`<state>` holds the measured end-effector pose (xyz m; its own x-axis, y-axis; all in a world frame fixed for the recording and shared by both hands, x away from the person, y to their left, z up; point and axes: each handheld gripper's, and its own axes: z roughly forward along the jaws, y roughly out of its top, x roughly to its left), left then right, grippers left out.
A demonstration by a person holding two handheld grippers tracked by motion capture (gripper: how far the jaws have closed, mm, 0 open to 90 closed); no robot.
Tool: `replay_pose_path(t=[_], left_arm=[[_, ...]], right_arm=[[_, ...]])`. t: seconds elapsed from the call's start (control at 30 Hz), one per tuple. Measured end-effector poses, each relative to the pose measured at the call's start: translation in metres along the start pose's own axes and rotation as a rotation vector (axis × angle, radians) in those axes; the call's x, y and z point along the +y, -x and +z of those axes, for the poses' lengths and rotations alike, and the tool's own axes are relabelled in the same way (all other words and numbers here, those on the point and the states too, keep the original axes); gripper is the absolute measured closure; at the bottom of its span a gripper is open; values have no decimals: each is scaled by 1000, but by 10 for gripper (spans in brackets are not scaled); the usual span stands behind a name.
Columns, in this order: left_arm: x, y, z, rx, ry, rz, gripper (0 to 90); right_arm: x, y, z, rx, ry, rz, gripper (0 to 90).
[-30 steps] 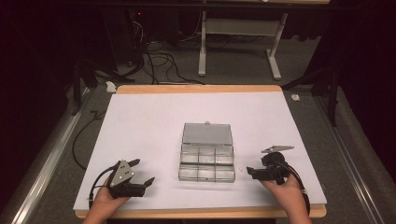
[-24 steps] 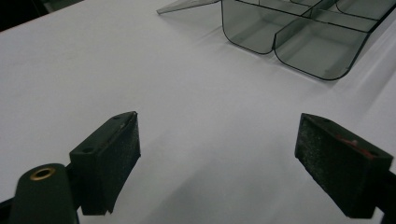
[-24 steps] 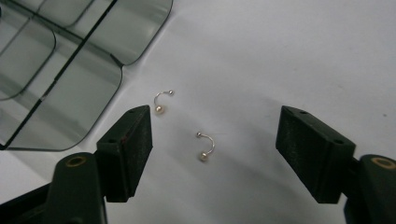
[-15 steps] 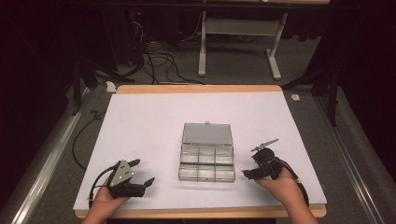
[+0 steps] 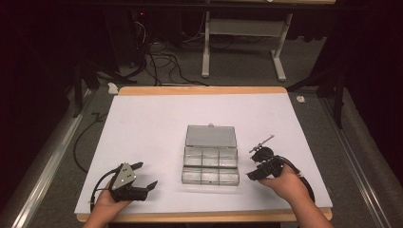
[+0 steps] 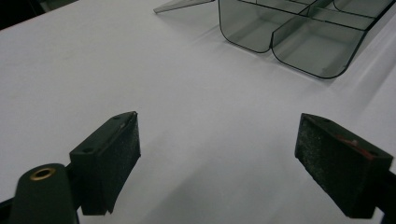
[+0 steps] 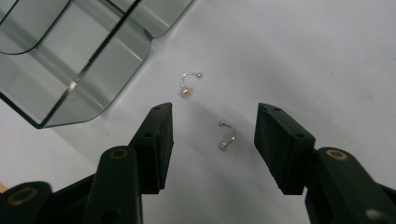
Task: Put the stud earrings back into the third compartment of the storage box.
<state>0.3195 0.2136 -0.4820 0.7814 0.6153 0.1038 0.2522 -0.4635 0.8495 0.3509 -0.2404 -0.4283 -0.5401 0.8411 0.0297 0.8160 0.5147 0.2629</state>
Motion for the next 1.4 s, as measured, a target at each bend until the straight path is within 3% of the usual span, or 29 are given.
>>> replay_pose_path(t=[0.33, 0.57, 0.77, 1.1, 1.4], left_arm=[[0, 0, 0, -2, -1, -1, 147], [0, 0, 0, -2, -2, -1, 148], [0, 0, 0, -2, -2, 1, 147], [0, 0, 0, -3, -3, 2, 148], [0, 0, 0, -5, -3, 0, 147]], right_arm=[[17, -7, 10, 10, -58, -37, 660], [23, -8, 17, 16, -78, -31, 753], [27, -11, 18, 13, -90, -30, 788], [32, -16, 20, -21, -125, -75, 855], [31, -10, 14, 10, -125, -51, 863]])
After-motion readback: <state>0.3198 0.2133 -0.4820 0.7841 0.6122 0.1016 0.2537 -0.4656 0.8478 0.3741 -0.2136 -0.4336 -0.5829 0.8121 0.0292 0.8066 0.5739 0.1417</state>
